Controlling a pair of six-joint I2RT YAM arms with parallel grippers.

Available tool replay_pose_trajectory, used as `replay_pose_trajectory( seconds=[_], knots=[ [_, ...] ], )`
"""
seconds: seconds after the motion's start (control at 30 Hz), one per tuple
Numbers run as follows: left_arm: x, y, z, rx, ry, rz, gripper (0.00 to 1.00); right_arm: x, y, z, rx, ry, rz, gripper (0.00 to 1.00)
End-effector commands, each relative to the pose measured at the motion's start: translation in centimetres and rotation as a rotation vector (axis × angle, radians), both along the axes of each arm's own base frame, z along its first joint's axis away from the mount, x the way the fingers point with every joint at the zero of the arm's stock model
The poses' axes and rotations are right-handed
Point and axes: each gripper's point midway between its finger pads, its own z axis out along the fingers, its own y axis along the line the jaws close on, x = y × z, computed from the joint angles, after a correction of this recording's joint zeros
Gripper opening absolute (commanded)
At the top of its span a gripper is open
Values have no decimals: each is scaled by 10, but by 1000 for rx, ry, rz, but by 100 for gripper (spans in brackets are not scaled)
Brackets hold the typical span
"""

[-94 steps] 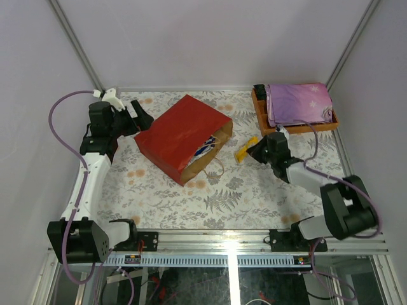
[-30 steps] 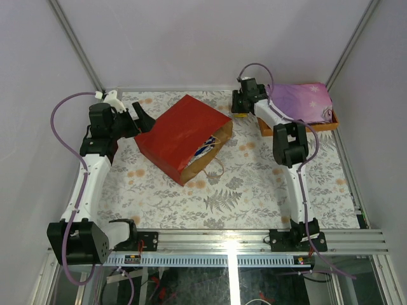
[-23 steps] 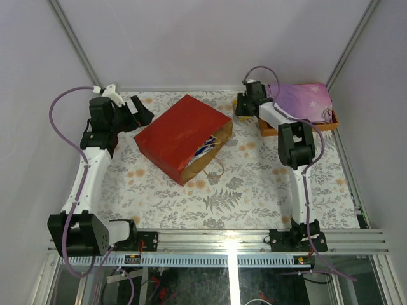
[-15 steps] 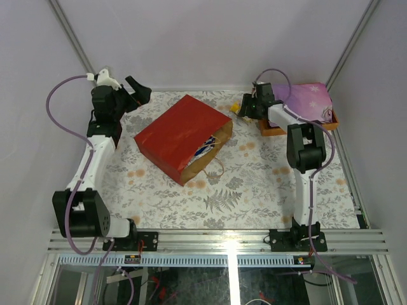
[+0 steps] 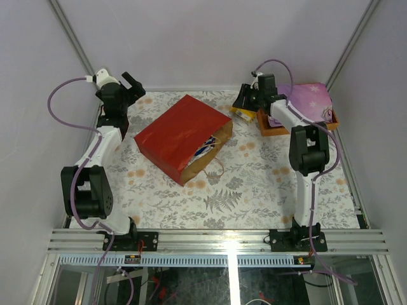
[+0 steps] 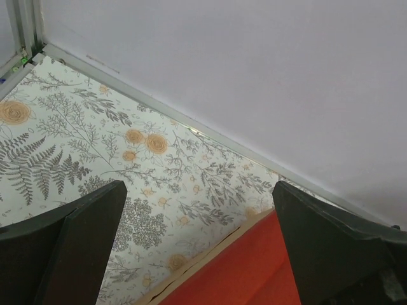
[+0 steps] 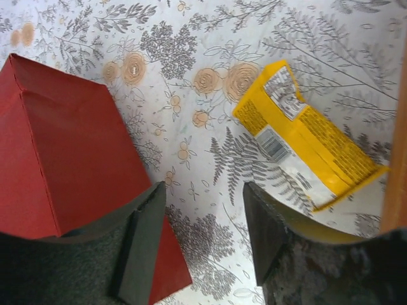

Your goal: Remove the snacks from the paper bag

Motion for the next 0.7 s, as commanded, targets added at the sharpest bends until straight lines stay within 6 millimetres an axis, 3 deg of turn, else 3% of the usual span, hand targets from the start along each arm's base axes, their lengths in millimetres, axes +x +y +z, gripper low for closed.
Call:
replay_pose_trajectory(
  seconds=[0.0,0.17,0.33,0.53,0.67],
  knots=[
    [4,7,51,11,-164,48,100,7,28,1,117,25,79,57],
    [-15,3,60,-101,-238,62,100,17,32,-32,83,71,57,50],
    [-36,3,71,-156,-309,70,100,30,27,-56,30,104,28,30],
    [-43,5,78,-148,-312,80,100,49,23,-73,-12,109,-8,26],
    [-39,4,69,-157,-311,77,100,59,16,-75,-23,93,-52,24]
  ],
)
